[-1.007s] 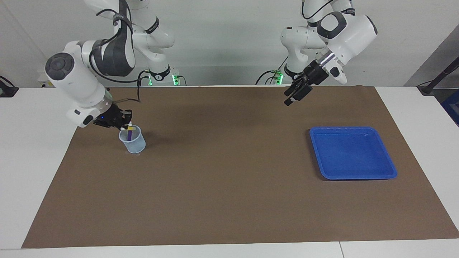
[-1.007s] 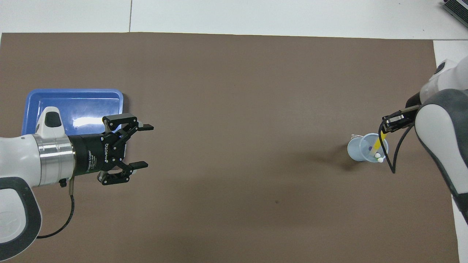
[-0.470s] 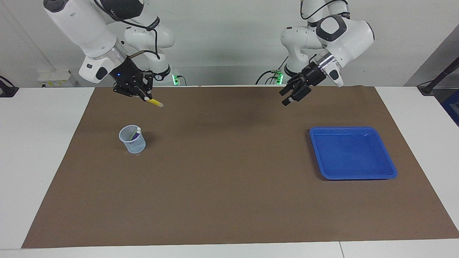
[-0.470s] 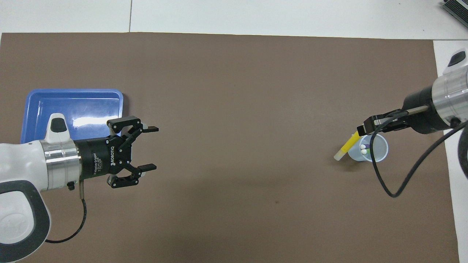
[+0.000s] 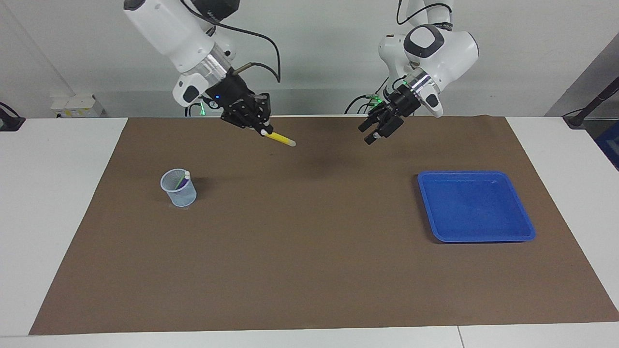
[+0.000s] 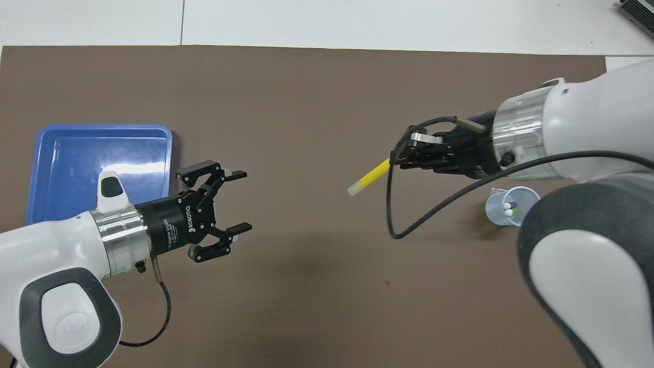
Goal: Right arm passes pens to left for tray arrangement
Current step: 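Lift the yellow pen toward the left gripper while the left gripper approaches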
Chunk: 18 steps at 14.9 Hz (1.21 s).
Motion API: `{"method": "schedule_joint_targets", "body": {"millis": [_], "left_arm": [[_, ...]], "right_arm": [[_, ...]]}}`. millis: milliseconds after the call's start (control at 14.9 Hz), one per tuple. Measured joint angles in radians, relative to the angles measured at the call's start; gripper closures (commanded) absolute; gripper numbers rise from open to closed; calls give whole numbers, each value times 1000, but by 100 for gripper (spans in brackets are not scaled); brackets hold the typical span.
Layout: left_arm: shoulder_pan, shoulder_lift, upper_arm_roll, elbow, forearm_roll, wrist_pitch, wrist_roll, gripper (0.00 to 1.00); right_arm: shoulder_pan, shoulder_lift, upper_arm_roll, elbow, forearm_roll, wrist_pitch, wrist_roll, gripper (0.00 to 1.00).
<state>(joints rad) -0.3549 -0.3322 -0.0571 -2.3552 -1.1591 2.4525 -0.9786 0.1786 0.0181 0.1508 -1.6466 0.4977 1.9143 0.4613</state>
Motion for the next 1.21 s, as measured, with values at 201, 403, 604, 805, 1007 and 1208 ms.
{"method": "schedule_joint_targets", "body": {"millis": [201,403,604,805,1007,1208], "left_arm": [[-106,0,-1,-28,-165,208,-8,0],[-186,1,-2,-45,-214,346,-132,0],[-205,2,-2,-46,-215,375,-214,0],[-206,9,-11,-40,-215,421,-258,3],[-213,32,-43,-13,-215,461,-280,3],[-215,56,-58,22,-215,466,-286,3]], "right_arm": [[102,-28,3,-112,65,224,127,100],[159,-64,2,-205,112,361,206,100],[176,-81,2,-223,114,371,237,100],[179,-84,2,-234,145,379,238,100],[216,-84,2,-251,166,439,238,100],[240,-85,2,-261,167,458,238,100]]}}
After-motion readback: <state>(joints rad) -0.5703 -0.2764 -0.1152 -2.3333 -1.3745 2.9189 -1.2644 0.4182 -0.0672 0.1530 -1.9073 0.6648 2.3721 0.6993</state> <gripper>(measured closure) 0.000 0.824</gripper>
